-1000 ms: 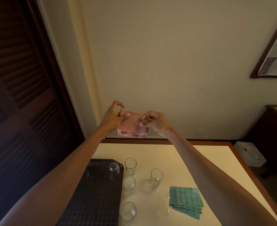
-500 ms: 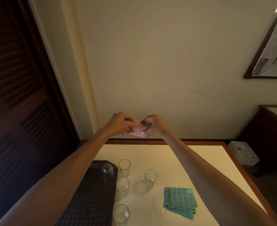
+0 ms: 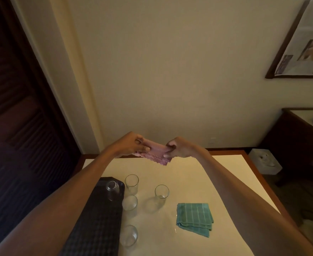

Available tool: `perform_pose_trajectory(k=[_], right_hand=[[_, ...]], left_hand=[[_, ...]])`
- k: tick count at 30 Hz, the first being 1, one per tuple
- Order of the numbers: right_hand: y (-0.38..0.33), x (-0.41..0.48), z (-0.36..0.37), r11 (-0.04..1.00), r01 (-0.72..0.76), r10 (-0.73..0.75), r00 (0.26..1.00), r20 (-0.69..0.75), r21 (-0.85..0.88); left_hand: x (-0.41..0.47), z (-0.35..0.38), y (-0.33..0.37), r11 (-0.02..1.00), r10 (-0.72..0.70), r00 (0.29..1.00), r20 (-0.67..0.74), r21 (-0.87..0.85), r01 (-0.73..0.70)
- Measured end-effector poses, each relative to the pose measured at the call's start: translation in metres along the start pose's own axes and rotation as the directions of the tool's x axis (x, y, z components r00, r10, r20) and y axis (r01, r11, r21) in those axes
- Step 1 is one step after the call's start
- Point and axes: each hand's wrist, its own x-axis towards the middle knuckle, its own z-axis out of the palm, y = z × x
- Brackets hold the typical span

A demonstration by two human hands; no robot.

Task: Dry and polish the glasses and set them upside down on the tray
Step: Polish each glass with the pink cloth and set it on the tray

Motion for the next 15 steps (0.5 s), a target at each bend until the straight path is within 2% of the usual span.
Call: perform_pose_trajectory(k=[2, 6, 8, 11, 15], right_hand=[[0.011, -0.004, 0.004, 0.998, -0.047, 0.042, 0.994, 0.103, 0.04], [0.024, -0.01, 0.027, 0.941, -0.081, 0.017, 0.981, 0.195, 0.328], [0.029, -0.013, 0.039, 0.922, -0.101, 0.015, 0.974, 0.227, 0.374], [0.049, -0.014, 0.063, 0.898, -0.165, 0.067, 0.967, 0.244, 0.408], [0.089, -0.023, 0.094, 0.906, -0.204, 0.159, 0.976, 0.15, 0.371]], left_hand=[[-0.003, 0.012, 0.004, 0.993, -0.003, 1.0, 0.03, -0.114, 0.007], [0.0, 0.037, -0.001, 0.983, -0.001, 0.988, 0.156, -0.183, 0.03], [0.002, 0.048, -0.005, 0.977, -0.008, 0.982, 0.187, -0.206, 0.048], [0.006, 0.072, -0.02, 0.978, -0.051, 0.989, 0.135, -0.196, 0.077], [0.013, 0.112, -0.059, 0.957, -0.177, 0.984, 0.023, -0.23, 0.178]])
